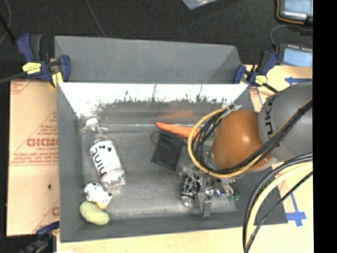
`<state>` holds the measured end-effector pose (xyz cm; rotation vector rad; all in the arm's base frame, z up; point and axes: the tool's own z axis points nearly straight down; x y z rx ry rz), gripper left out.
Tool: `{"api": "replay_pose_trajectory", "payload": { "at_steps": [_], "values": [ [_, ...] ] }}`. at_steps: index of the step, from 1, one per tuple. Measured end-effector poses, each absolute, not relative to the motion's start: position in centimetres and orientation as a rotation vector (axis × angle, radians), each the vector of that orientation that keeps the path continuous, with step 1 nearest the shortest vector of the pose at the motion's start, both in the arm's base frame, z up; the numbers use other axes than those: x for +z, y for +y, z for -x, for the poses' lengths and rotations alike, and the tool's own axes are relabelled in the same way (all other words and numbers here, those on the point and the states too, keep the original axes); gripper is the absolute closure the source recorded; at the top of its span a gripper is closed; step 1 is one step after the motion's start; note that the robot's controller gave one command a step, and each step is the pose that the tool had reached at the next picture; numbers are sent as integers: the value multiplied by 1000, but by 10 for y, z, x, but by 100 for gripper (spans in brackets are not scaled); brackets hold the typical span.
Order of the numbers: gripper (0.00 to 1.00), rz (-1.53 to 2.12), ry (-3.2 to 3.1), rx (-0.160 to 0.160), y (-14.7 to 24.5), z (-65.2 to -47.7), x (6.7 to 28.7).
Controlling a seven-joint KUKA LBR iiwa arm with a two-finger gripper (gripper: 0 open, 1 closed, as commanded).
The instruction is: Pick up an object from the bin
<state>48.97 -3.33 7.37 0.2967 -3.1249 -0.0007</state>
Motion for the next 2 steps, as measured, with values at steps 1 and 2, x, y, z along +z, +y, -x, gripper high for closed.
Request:
{"api": "replay_pose_trajectory", "payload": {
  "at_steps": [1, 2],
  "values": [
    [0, -360, -3115, -1, -32, -495, 73],
    [0, -346, -3117, -3, -31, -498, 74]
  ]
}}
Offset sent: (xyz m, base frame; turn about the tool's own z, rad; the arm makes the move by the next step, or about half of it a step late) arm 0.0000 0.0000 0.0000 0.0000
